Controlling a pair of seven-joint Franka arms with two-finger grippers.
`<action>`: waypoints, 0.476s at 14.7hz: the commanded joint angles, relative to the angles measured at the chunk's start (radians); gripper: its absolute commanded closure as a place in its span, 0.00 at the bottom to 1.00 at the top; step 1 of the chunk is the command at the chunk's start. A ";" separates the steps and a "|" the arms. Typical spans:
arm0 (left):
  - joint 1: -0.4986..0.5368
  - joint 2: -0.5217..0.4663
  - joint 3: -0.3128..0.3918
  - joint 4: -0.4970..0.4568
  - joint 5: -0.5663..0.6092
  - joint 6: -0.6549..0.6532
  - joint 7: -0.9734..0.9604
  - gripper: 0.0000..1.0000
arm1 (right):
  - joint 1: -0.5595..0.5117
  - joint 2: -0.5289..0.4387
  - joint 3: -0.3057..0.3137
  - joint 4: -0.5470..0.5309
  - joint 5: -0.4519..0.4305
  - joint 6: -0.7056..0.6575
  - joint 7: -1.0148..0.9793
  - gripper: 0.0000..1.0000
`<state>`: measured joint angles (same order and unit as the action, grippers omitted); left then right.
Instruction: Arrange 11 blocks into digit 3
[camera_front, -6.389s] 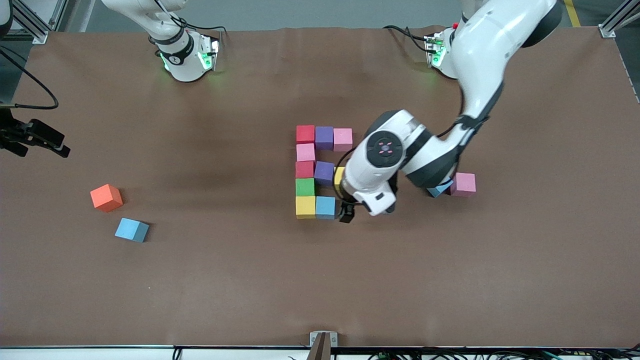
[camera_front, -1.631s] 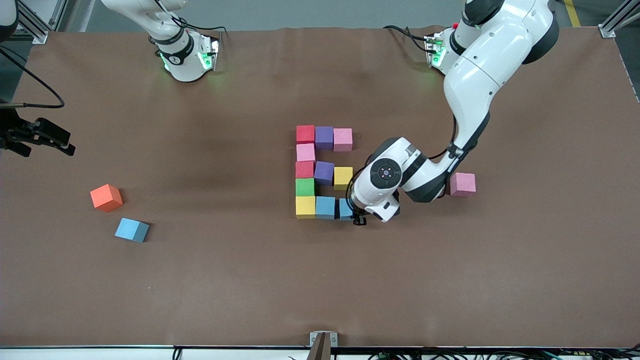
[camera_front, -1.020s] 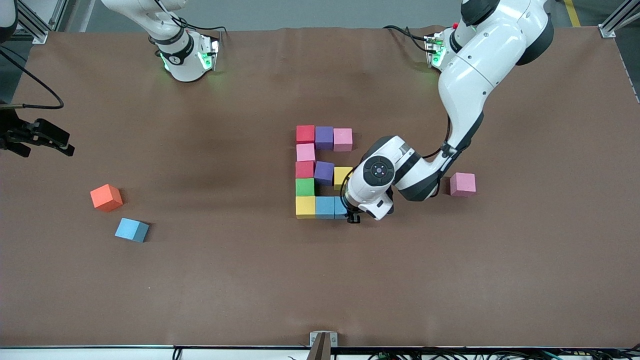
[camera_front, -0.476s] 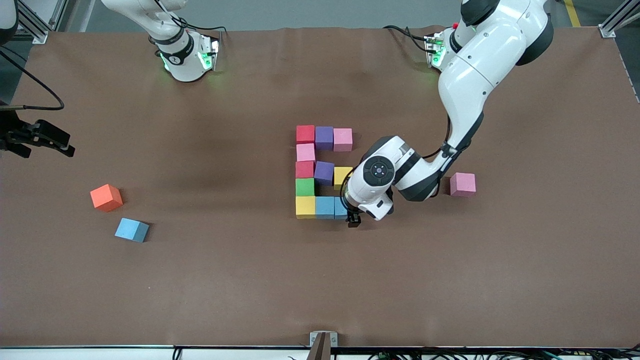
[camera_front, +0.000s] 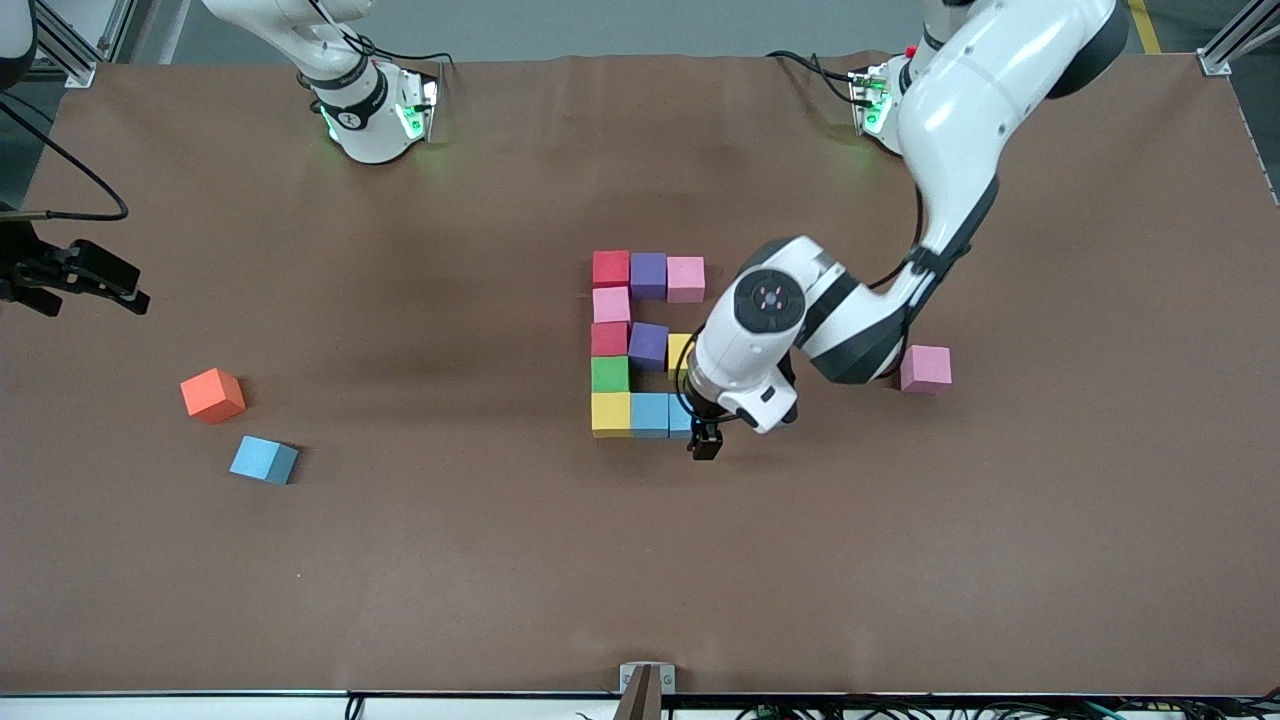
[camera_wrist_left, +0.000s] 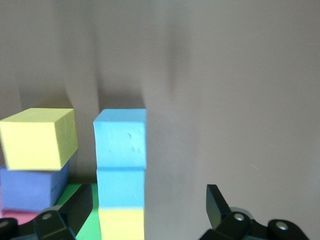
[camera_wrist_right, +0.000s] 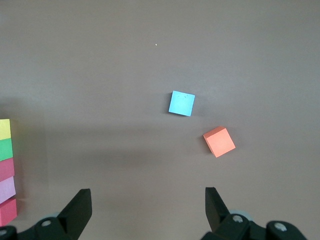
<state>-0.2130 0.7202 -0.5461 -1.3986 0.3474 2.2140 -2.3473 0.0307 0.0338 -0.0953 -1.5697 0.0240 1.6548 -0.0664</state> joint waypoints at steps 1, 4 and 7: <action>0.055 -0.128 -0.001 -0.031 -0.011 -0.074 0.168 0.00 | -0.005 -0.003 0.005 -0.003 -0.006 0.003 -0.007 0.00; 0.101 -0.197 0.000 -0.030 -0.008 -0.123 0.391 0.00 | -0.002 -0.003 0.005 -0.001 -0.006 0.005 -0.007 0.00; 0.173 -0.260 0.000 -0.030 -0.008 -0.218 0.694 0.00 | -0.003 -0.003 0.005 0.000 -0.004 0.005 -0.007 0.00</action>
<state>-0.0866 0.5192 -0.5441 -1.3994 0.3469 2.0462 -1.8195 0.0311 0.0338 -0.0939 -1.5695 0.0240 1.6555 -0.0664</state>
